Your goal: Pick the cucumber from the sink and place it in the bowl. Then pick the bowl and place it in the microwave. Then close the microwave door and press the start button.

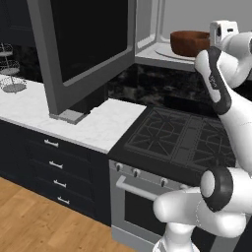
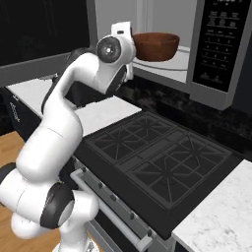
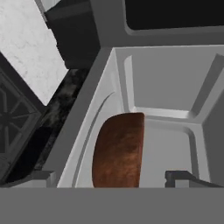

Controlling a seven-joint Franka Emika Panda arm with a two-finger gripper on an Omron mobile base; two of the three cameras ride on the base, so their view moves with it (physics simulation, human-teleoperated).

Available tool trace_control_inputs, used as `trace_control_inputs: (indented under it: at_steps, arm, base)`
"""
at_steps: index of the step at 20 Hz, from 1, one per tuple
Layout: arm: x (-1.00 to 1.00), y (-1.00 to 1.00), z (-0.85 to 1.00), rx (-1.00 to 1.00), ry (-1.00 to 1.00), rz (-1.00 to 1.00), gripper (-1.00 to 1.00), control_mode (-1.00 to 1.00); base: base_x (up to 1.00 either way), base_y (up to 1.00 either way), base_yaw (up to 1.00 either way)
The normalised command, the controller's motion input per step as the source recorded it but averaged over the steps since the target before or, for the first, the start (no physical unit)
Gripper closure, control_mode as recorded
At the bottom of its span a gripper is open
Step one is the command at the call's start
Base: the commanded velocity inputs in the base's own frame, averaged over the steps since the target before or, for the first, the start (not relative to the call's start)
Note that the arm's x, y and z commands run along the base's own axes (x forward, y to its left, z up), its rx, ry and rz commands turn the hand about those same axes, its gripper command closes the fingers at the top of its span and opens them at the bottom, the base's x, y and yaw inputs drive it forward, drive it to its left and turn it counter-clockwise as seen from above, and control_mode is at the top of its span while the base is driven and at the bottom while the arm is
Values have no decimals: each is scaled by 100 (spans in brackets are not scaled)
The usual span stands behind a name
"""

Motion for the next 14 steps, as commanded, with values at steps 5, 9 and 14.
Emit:
trace_control_inputs:
  at_steps: [5, 9, 14]
  arm:
    - [-100, 27, 13, 0, 2, 2, -100, -100]
    - [-100, 44, 2, 0, 0, 0, -100, -100]
    - [-100, 53, 0, 0, 0, 0, -100, -100]
  base:
    - [0, 0, 0]
    - [0, 0, 0]
    - [0, 0, 0]
